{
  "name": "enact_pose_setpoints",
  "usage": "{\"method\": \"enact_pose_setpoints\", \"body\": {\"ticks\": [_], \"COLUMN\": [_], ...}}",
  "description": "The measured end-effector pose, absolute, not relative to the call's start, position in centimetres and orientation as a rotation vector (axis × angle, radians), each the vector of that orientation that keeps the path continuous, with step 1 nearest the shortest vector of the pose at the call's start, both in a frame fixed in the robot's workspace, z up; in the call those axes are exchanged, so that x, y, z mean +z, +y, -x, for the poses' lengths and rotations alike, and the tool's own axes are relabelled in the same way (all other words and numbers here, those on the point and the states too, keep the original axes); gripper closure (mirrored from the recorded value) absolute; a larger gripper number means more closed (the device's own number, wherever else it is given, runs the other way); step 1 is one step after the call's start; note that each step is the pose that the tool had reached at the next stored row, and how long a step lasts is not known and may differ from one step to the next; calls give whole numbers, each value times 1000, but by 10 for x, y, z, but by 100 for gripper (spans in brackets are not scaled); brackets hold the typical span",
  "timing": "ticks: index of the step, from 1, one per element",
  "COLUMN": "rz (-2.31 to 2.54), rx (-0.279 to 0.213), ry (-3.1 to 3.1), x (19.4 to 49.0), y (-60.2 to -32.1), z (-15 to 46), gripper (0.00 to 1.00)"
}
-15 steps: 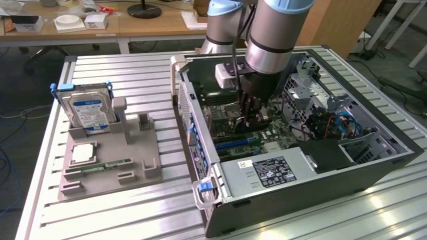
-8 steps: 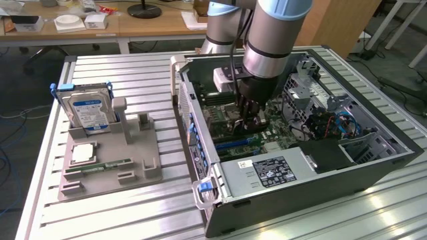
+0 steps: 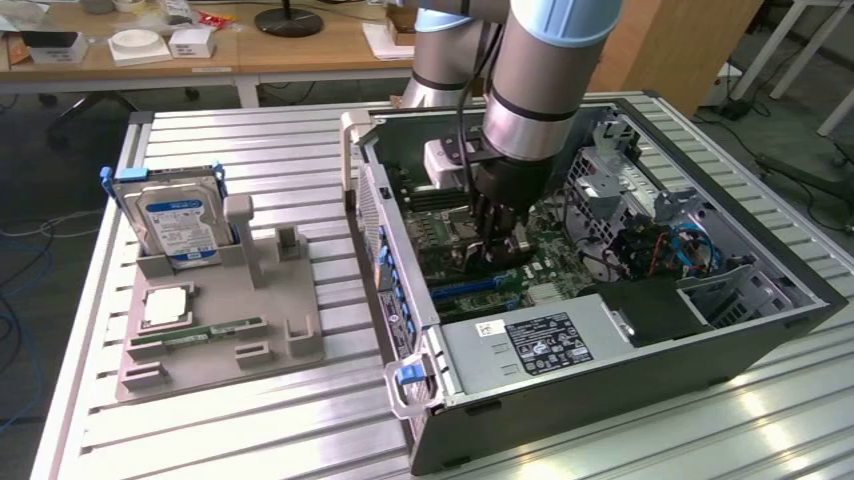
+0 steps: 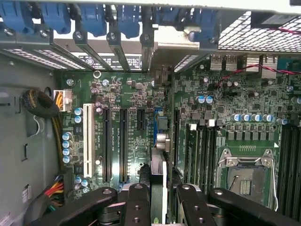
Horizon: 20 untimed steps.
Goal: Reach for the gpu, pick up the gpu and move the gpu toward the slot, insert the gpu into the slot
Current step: 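Insert the gpu into the slot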
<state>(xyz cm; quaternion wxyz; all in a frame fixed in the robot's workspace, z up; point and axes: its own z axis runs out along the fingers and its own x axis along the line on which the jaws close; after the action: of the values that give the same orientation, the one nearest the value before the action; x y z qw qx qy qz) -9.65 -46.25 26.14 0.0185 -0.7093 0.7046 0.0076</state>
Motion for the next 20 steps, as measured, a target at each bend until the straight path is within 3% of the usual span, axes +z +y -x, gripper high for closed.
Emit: {"method": "enact_pose_setpoints", "body": {"ticks": [20], "rz": [2203], "rx": [24], "ry": [2188], "x": [250], "y": [-466], "z": [101], "gripper": [73]}}
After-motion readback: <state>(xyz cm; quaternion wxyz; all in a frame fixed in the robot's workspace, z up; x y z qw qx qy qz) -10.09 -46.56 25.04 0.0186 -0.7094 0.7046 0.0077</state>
